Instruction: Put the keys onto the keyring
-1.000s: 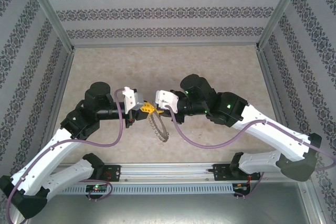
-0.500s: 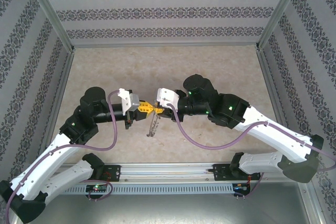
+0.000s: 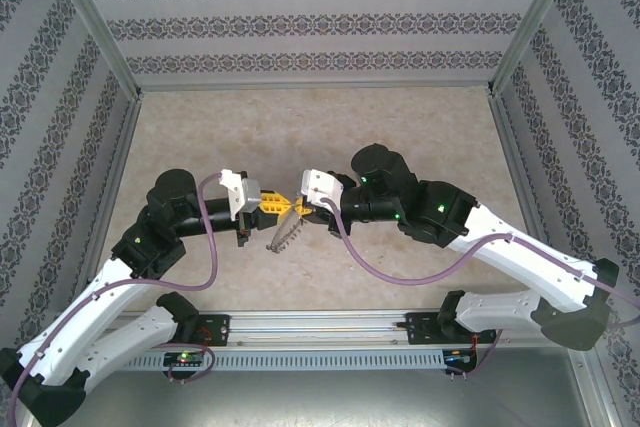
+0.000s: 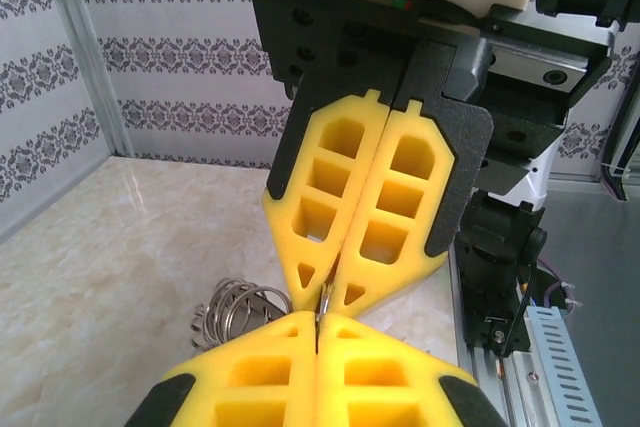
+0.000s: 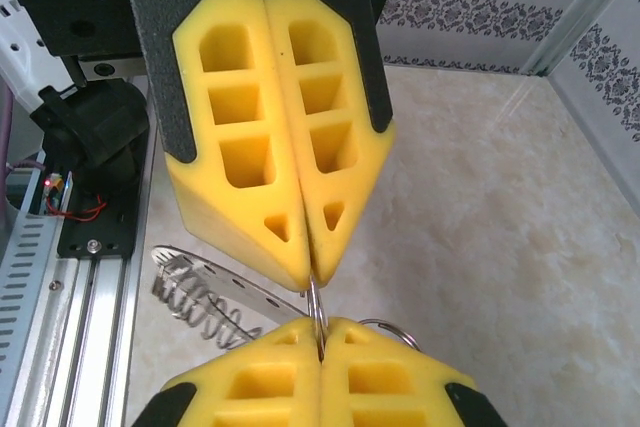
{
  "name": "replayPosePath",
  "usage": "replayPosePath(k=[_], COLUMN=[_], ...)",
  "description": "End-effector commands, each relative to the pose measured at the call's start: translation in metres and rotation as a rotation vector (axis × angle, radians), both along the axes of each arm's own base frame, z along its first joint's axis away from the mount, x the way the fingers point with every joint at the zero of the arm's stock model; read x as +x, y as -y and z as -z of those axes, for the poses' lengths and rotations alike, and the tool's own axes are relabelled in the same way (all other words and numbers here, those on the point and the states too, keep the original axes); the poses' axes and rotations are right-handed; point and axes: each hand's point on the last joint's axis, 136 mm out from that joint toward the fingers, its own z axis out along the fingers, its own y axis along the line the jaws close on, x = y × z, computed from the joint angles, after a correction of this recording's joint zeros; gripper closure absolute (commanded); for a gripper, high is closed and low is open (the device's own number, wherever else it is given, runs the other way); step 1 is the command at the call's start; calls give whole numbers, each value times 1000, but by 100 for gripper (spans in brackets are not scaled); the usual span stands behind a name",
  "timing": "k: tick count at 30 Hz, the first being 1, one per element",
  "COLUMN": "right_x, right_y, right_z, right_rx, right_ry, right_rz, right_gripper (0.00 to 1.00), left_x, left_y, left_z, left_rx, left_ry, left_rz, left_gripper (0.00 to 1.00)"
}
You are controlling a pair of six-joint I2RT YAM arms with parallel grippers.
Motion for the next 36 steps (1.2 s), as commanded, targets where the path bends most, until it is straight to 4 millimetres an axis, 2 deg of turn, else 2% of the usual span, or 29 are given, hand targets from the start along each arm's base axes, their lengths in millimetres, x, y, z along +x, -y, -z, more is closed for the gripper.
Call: replayPosePath(k=[1, 3, 7, 9, 12, 16, 18, 20, 24, 28, 32, 36], right_x=[5, 7, 8, 8, 7, 8, 7, 4, 3, 0, -4, -5], right_y=[2, 1, -3, -5, -6, -7, -7, -7, -8, -6, -3, -1], right_z=[-6, -2, 3, 5, 5, 8, 6, 2, 1, -5, -9, -10], right_rx=[-7, -40, -82, -94, -95, -108, -96, -79, -44, 21, 69, 79], right_ry=[41, 48, 57, 59, 59, 58, 61, 64, 55, 28, 7, 3], right_rz=[10, 6, -11, -16, -21, -23, -27, -36, -36, -31, -36, -34], right_gripper=[100, 100, 100, 100, 100, 100, 100, 100, 99, 84, 80, 80], left_x=[-2, 3, 6, 8, 9, 10, 9, 7, 4, 5, -1, -5], left_y=[-1, -4, -6, -6, -5, -2, -1, 1, 6, 5, 5, 4], left_z=[2, 14, 25, 26, 26, 27, 26, 21, 5, -14, -30, -37], left_rx=[54, 122, 197, 208, 208, 200, 195, 167, 68, -47, -129, -178], left_ry=[24, 16, 2, 1, -2, -17, -22, -24, -25, -7, 10, 15], left_rz=[7, -20, -32, -32, -29, -18, -10, -2, 18, -1, 22, 38], left_gripper=[92, 77, 73, 74, 86, 88, 94, 100, 100, 100, 100, 100])
